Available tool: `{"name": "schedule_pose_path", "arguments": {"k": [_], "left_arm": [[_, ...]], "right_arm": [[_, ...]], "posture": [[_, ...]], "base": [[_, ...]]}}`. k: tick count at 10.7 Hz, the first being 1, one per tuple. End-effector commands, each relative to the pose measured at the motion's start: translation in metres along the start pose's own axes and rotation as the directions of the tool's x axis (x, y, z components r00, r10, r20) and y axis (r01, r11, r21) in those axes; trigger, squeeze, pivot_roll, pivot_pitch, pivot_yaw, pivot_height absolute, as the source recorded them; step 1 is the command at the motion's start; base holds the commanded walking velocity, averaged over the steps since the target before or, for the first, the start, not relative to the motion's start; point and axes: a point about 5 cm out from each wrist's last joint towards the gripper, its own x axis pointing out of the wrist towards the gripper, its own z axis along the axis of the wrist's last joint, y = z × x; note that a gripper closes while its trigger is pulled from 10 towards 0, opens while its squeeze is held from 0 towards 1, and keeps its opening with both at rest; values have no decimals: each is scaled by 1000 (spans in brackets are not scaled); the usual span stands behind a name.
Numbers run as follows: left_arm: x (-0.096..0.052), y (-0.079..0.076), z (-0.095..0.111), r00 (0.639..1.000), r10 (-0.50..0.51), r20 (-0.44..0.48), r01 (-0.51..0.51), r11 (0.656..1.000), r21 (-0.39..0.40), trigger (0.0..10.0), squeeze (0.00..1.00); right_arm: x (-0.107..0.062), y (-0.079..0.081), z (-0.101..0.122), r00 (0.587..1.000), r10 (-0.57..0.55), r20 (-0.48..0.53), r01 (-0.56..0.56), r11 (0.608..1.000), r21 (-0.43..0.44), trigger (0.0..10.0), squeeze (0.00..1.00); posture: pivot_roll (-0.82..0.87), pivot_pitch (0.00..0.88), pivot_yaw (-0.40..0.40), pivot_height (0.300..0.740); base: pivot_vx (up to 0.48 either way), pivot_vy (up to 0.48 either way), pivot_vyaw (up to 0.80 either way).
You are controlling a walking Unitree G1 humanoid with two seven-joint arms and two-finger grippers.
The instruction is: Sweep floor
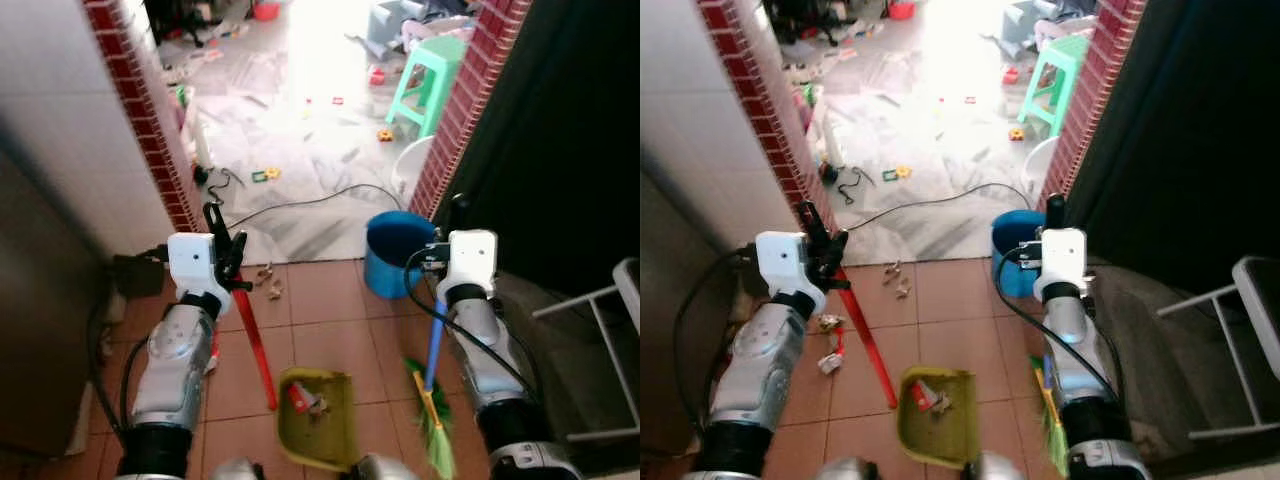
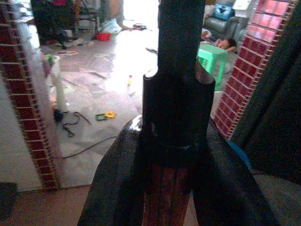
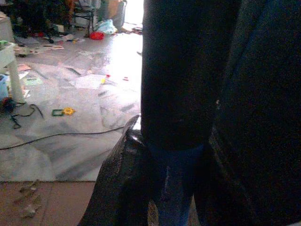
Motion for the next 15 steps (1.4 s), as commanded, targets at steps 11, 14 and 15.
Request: {"name": "schedule_pose_path", "arguments": {"k": [11, 14, 15], "left_arm": [[11, 18, 30, 990, 93, 107, -83, 992, -99, 10000, 0], [21, 43, 71, 949, 202, 243, -165, 972, -167, 10000, 0], [25, 45, 93, 928, 211, 308, -164, 971, -173, 10000, 0]], "right_arm": [[-1, -6, 2, 999, -29, 14, 29, 999, 15, 10000, 0], [1, -7, 2, 1000, -20, 13, 20, 1000, 7, 10000, 0], [2, -7, 3, 1000, -14, 15, 14, 1000, 5, 10000, 0]], "posture": [[-50, 0, -14, 740], [-53, 0, -25, 740], [-53, 0, -30, 740]], "base": [[0, -122, 0], [0, 0, 0], [0, 0, 0]]}}
